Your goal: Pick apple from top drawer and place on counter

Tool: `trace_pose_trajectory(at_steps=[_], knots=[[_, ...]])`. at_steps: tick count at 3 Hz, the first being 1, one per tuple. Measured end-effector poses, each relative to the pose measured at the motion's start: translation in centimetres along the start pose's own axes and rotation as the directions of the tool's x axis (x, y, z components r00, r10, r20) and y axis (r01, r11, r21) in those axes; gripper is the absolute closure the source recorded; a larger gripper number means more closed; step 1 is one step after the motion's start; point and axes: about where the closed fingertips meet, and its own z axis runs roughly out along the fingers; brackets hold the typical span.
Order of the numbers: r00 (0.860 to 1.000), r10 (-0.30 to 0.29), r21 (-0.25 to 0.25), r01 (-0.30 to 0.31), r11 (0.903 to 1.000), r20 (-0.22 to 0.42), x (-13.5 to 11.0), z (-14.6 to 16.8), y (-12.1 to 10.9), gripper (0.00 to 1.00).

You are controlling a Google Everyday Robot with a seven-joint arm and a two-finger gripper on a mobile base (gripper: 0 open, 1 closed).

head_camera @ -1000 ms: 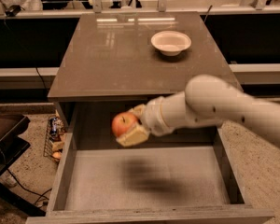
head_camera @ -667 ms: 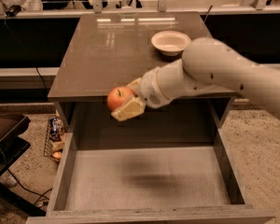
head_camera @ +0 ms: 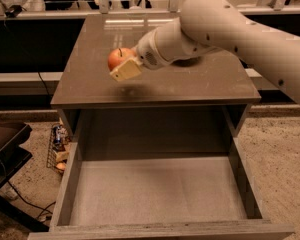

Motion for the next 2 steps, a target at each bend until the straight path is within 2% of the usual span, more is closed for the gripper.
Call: trace_pose_trajectory(at_steps=[1,2], knots=[[0.997,0.038,0.068,-0.042,0.9968,0.061,-1.4,3.2,-3.0,1.00],[0.992,0.075,0.081,-0.083,0.9932,0.100,-0.7,7.2,-4.6,1.00]])
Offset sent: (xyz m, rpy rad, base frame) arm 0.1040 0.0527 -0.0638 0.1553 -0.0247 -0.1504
